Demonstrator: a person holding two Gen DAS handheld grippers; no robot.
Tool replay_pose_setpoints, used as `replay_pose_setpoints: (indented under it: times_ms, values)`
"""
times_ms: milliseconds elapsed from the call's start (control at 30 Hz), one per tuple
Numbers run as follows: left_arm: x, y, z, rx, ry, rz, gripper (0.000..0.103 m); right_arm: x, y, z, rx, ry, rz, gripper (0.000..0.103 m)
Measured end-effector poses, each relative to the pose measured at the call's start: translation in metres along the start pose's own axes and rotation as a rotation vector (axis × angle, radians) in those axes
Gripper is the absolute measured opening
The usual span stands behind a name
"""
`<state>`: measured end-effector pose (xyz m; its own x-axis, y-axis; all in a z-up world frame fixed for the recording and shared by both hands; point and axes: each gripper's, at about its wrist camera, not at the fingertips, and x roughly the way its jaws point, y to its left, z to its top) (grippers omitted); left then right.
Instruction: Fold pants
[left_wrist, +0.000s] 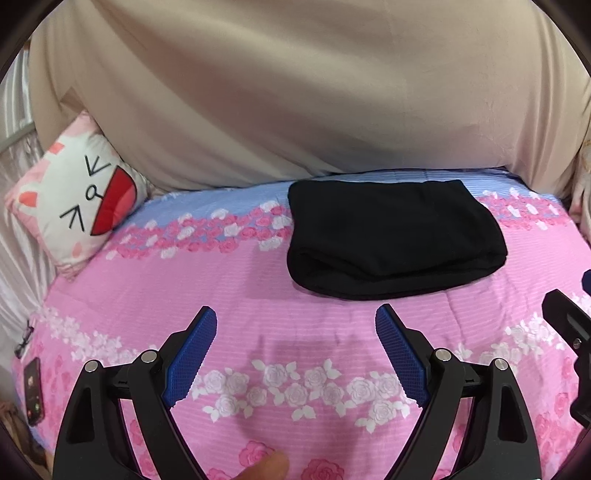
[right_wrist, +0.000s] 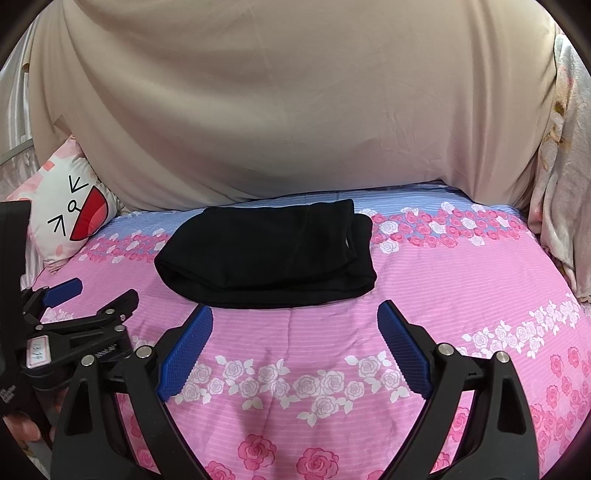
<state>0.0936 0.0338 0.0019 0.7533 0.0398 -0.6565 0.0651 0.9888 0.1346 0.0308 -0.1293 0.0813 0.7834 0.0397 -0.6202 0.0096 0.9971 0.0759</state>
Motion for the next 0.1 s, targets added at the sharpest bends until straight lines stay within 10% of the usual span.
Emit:
replay_pose_setpoints:
  times_ms: [100]
  values:
    - [-0.0001, 0.0026, -0.0032, -0.007, 0.009, -0.006, 0.085, 0.001, -0.001, -0.0024, 0.002, 0.008, -0.004, 0.089]
